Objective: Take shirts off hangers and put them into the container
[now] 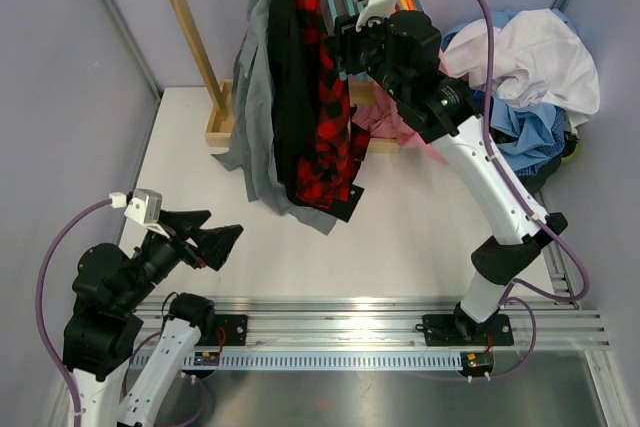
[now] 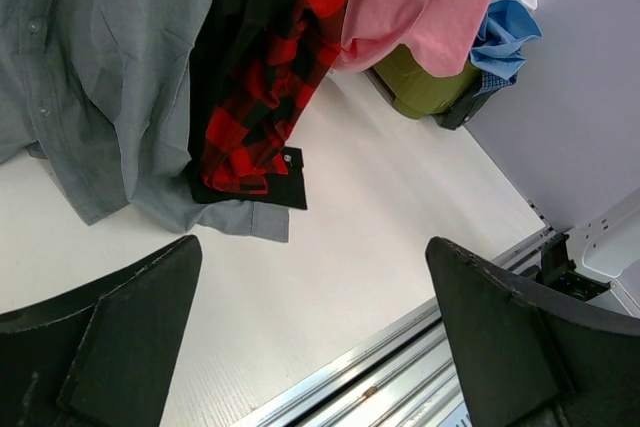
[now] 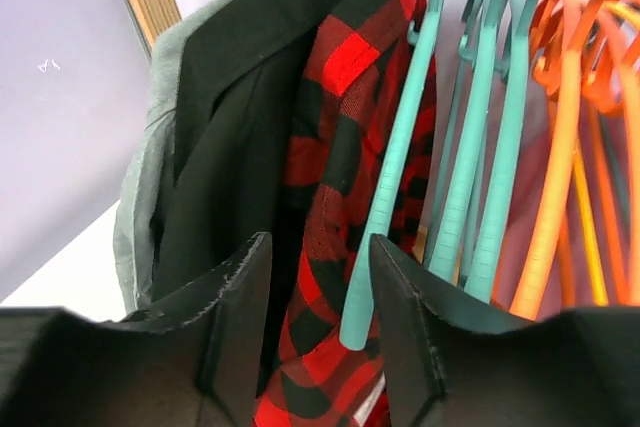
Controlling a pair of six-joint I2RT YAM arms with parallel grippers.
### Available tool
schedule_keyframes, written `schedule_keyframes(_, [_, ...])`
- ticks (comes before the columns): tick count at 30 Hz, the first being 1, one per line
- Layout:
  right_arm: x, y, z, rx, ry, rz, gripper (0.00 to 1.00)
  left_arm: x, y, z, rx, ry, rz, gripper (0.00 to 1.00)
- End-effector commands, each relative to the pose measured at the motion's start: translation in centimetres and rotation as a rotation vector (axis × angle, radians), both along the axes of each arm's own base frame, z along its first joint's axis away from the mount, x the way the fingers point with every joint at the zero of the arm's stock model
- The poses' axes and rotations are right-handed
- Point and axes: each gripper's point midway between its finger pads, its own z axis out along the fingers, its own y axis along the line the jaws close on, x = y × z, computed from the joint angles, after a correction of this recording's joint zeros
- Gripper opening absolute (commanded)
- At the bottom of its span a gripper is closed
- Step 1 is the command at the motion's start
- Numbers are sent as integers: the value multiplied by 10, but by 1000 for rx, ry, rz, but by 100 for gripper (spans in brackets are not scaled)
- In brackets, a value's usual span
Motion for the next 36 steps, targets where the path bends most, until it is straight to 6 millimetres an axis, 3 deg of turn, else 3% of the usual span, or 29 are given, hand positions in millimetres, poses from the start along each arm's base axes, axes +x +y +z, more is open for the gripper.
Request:
schedule_keyframes(1, [-11,9,20,58,-22,91,51,-6,0,12,1,-56,-18,99])
schedule_keyframes(9, [-41,11,41,94,-61,211,43,-5,-1,10,-4,-56,-20,99])
schedule_keyframes(10, [-38,15,34,82,-43,217,42,-5,-2,9,-5,-53,-23,99])
schedule_keyframes(11, [-40,14,41,89,-53,217,42,-5,-2,10,-6,-54,-21,99])
schedule_keyframes(13, [-29,22,28,68,-19,213,42,-6,-2,10,-9,-54,-22,99])
schedule_keyframes(24, [18,34,-3,29,19,122,51,-11,1,10,1,-59,-18,99])
schedule_keyframes(31, [24,32,1,14,-12,89,55,-11,1,10,8,-61,-20,99])
schedule_keyframes(36, [12,33,6,11,-13,139,58,-10,1,10,7,-60,-22,99])
